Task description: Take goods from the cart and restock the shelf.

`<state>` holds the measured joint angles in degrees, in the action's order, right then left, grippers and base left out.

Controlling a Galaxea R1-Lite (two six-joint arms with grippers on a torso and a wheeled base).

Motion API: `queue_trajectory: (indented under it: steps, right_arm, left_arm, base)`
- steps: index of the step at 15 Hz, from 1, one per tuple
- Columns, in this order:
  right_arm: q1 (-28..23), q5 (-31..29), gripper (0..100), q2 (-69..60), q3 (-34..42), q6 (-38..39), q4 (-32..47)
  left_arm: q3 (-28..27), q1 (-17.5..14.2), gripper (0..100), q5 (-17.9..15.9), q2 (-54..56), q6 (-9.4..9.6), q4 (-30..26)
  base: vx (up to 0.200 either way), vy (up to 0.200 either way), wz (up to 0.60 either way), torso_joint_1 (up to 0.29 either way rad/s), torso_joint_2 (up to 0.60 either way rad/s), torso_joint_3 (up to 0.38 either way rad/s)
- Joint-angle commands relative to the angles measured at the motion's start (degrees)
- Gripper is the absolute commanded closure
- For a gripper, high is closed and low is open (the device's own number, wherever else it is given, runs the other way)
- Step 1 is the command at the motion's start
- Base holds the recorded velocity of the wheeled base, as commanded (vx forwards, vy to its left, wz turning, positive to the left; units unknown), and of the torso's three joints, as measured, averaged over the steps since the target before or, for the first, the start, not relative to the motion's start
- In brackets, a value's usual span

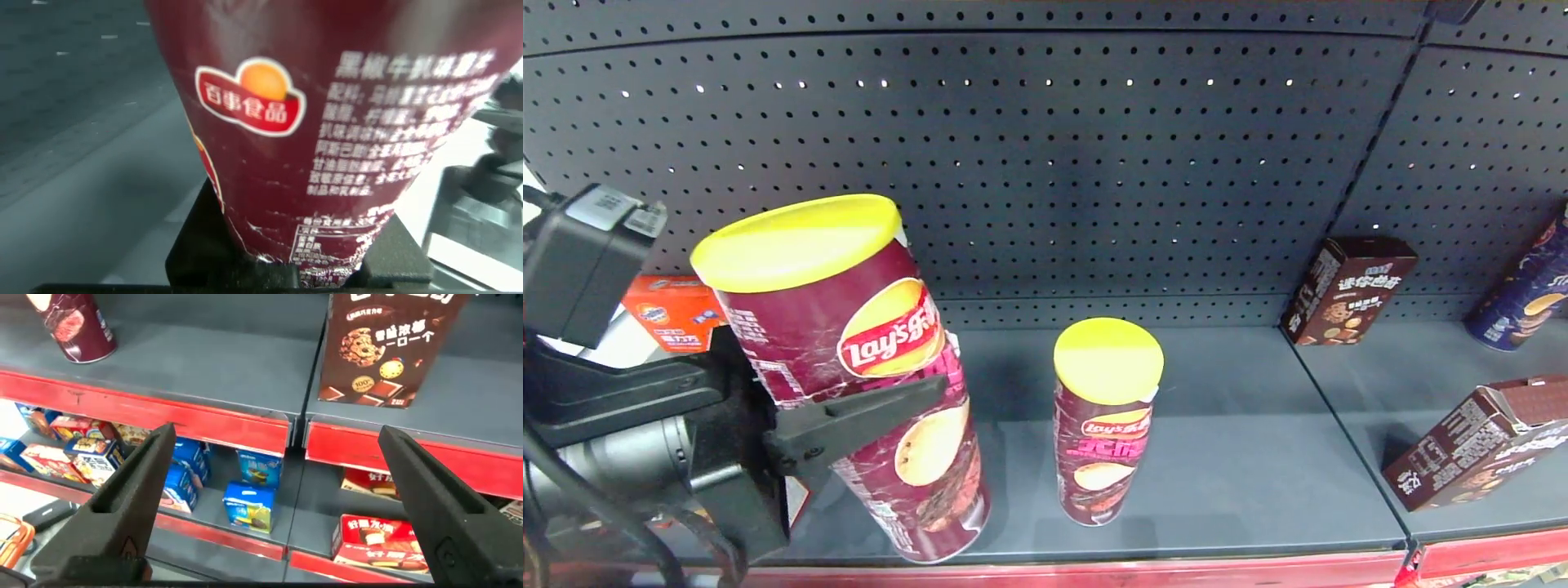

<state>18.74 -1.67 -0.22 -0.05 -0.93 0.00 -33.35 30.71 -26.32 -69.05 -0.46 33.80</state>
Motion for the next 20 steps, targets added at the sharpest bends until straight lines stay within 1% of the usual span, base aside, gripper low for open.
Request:
queue_trajectory:
  steps: [1, 2, 3, 4, 5, 6, 7, 8, 9, 10, 11, 12, 13, 14, 15, 16, 17, 18, 20]
  right_arm:
    - [-0.02, 0.00, 0, 0.22, 0.05, 0.05, 0.00]
    - [-0.02, 0.00, 0, 0.22, 0.05, -0.04, 0.00]
    - [-0.02, 0.00, 0, 0.22, 0.05, 0.05, 0.00]
    - [-0.02, 0.00, 0, 0.22, 0.05, -0.04, 0.00]
    - [-0.02, 0.00, 0, 0.22, 0.05, -0.04, 0.00]
    - [-0.02, 0.00, 0, 0.22, 0.05, -0.04, 0.00]
    - [-0.02, 0.00, 0, 0.22, 0.05, -0.04, 0.00]
    - [-0.02, 0.00, 0, 0.22, 0.05, 0.05, 0.00]
    - [-0.02, 0.00, 0, 0.22, 0.05, -0.04, 0.00]
    - [-0.02, 0.00, 0, 0.22, 0.05, -0.04, 0.00]
    - [-0.02, 0.00, 0, 0.22, 0.05, 0.05, 0.00]
    - [-0.02, 0.00, 0, 0.22, 0.05, 0.05, 0.00]
    - [-0.02, 0.00, 0, 0.22, 0.05, -0.04, 0.00]
    - [-0.02, 0.00, 0, 0.22, 0.05, -0.04, 0.00]
    - [-0.02, 0.00, 0, 0.22, 0.05, -0.04, 0.00]
    - [0.07, 0.00, 0, 0.22, 0.05, -0.04, 0.00]
    - [-0.02, 0.00, 0, 0.22, 0.05, 0.05, 0.00]
    - [-0.02, 0.00, 0, 0.22, 0.05, 0.05, 0.00]
    - [-0.02, 0.00, 0, 0.22, 0.05, 0.05, 0.00]
  left_arm:
    - [-0.57, 3.22, 100, 1.01, -2.67, 0.11, 0.30]
    - [-1.36, 3.39, 100, 5.31, -3.64, 0.11, 0.56]
    - [-3.65, 3.83, 100, 10.32, -5.66, -0.94, 1.44]
    - [-6.11, 3.04, 100, 8.30, -6.01, -2.88, 0.65]
    - [-7.25, 1.81, 100, 6.10, -6.10, -2.88, -0.49]
    - [-7.60, 1.02, 100, 6.10, -6.63, -1.91, -1.99]
    - [-7.52, 0.93, 100, 6.19, -7.51, -0.68, -1.99]
    - [-7.08, 0.41, 100, 6.10, -9.35, 2.05, -1.46]
    - [-7.52, -1.70, 100, 6.02, -11.72, 3.80, 0.30]
    - [-8.22, -2.32, 100, 5.93, -12.43, 3.36, -0.05]
    - [-11.47, -2.85, 100, 6.02, -12.51, 3.28, -4.54]
    - [-11.82, -2.93, 100, 6.02, -12.69, 3.28, -4.98]
    - [-15.25, -4.08, 100, 5.67, -15.33, 3.98, -6.65]
    - [-16.39, -4.60, 100, 5.40, -17.26, 4.59, -6.29]
    - [-17.80, -4.96, 100, 4.43, -19.28, 5.65, -6.29]
    - [-19.38, -5.84, 100, 1.80, -21.74, 7.67, -5.86]
    - [-21.40, -7.42, 100, -2.51, -24.38, 9.52, -4.19]
    - [-23.42, -8.38, 100, -5.15, -27.28, 9.69, -2.16]
    - [-26.76, -9.61, 100, -5.94, -31.06, 9.60, -0.41]
  base:
    - [0.000, 0.000, 0.00, 0.000, 0.00, 0.000]
    - [0.000, 0.000, 0.00, 0.000, 0.00, 0.000]
    - [0.000, 0.000, 0.00, 0.000, 0.00, 0.000]
    - [0.000, 0.000, 0.00, 0.000, 0.00, 0.000]
    - [0.000, 0.000, 0.00, 0.000, 0.00, 0.000]
    - [0.000, 0.000, 0.00, 0.000, 0.00, 0.000]
    - [0.000, 0.000, 0.00, 0.000, 0.00, 0.000]
    - [0.000, 0.000, 0.00, 0.000, 0.00, 0.000]
    - [0.000, 0.000, 0.00, 0.000, 0.00, 0.000]
    - [0.000, 0.000, 0.00, 0.000, 0.00, 0.000]
    - [0.000, 0.000, 0.00, 0.000, 0.00, 0.000]
    - [0.000, 0.000, 0.00, 0.000, 0.00, 0.000]
    - [0.000, 0.000, 0.00, 0.000, 0.00, 0.000]
    - [0.000, 0.000, 0.00, 0.000, 0.00, 0.000]
    - [0.000, 0.000, 0.00, 0.000, 0.00, 0.000]
    - [0.000, 0.000, 0.00, 0.000, 0.00, 0.000]
    - [0.000, 0.000, 0.00, 0.000, 0.00, 0.000]
    - [0.000, 0.000, 0.00, 0.000, 0.00, 0.000]
    - [0.000, 0.000, 0.00, 0.000, 0.00, 0.000]
